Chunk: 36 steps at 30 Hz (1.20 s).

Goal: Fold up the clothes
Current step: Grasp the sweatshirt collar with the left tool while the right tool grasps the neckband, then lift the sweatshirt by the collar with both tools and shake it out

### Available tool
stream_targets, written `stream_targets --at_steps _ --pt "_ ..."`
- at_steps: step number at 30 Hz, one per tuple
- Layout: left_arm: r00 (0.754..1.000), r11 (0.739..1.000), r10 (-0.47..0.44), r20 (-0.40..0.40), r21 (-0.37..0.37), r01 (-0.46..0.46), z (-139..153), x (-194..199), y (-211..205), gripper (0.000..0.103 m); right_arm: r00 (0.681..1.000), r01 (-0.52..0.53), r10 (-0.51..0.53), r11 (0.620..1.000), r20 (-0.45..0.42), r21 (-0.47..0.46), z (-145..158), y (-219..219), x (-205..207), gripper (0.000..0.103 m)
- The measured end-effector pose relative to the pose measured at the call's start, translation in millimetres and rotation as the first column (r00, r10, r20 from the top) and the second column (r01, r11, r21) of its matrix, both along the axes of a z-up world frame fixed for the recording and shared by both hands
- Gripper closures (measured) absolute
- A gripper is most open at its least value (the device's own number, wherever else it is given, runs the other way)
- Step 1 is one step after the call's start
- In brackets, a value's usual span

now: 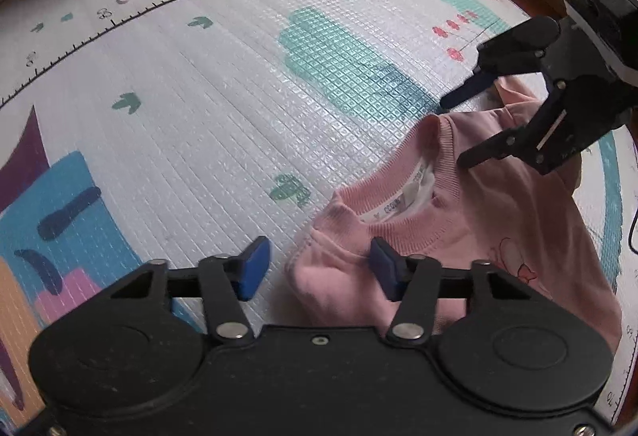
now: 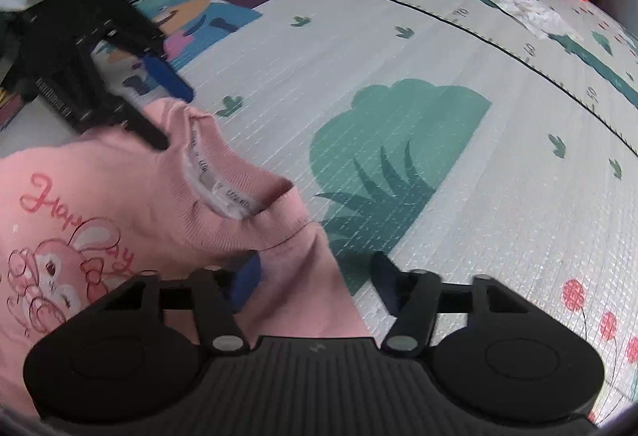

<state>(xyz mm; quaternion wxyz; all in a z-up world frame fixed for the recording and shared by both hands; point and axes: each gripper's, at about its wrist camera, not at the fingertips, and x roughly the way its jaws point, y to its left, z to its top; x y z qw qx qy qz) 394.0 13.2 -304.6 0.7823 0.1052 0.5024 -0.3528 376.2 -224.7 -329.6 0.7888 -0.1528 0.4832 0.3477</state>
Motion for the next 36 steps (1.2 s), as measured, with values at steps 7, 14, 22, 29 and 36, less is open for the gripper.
stream_targets --at_steps 7,14,22,29,36 --pt "0.998 0.998 -0.064 0.016 0.025 0.064 1.5 -6.2 -6.9 0.080 0.998 -0.056 0.056 0.998 0.029 -0.024 3.6 5.3 -8.8 0.087" --pt "0.990 0.996 -0.082 0.114 0.032 0.079 27.8 -8.3 -7.4 0.092 0.990 -0.044 0.048 0.998 0.129 -0.034 28.0 2.6 -8.0 0.097" --pt "0.917 0.991 0.133 0.376 -0.046 -0.125 114.0 19.6 3.2 0.095 0.901 0.105 -0.093 0.995 0.423 -0.004 107.7 0.8 13.7 0.098" --pt "0.725 0.972 0.235 0.647 -0.148 -0.182 226.8 22.0 -0.6 0.095 0.687 0.227 -0.267 0.962 0.676 0.149 205.3 -7.2 24.8 0.098" --pt "0.664 0.991 0.131 0.736 -0.070 -0.117 247.6 -2.3 -0.2 0.095 0.636 0.174 -0.233 0.972 0.736 0.158 217.9 -7.5 12.0 0.098"
